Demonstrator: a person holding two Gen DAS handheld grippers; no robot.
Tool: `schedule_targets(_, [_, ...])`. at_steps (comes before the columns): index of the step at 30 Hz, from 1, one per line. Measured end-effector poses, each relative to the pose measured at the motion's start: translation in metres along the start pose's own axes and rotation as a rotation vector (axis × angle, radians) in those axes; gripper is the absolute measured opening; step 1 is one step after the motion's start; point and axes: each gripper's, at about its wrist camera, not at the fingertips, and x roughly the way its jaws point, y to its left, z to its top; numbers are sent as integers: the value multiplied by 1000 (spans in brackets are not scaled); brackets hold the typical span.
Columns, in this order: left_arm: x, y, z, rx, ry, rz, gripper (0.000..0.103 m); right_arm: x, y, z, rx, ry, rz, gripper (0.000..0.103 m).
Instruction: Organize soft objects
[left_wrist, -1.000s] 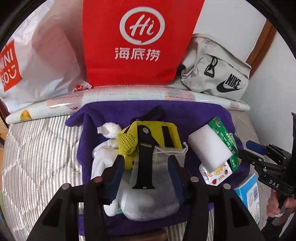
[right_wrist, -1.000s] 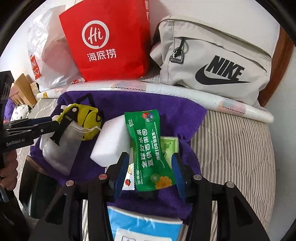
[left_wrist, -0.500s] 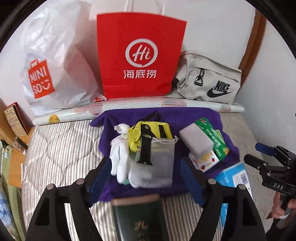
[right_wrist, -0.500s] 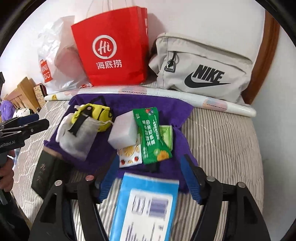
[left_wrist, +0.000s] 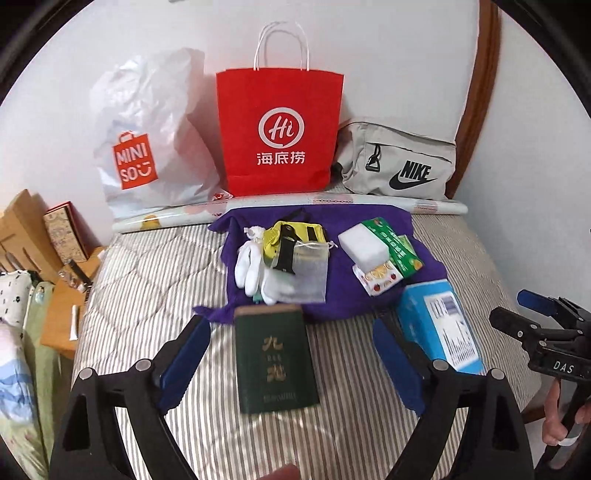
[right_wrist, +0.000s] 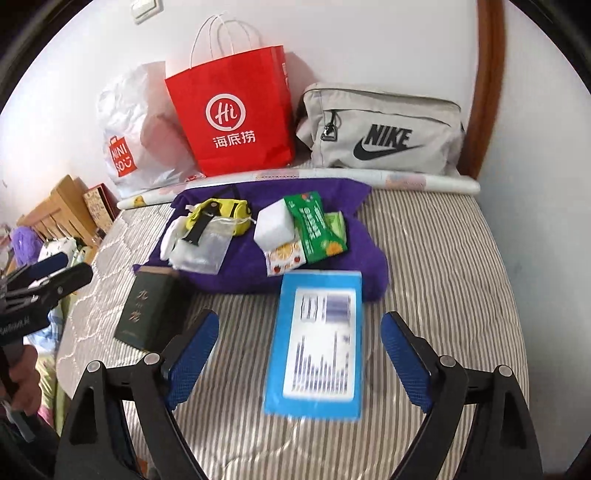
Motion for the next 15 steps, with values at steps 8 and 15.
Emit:
schedule_targets(8, [-49,-13,-43,-30,-56,22,90,-44,6,-41,-27,-62,-42,89])
schedule_targets(15, [-82,-33,-69,-15,-101,33,93,-80,8,-80,-29,-120,-29,98])
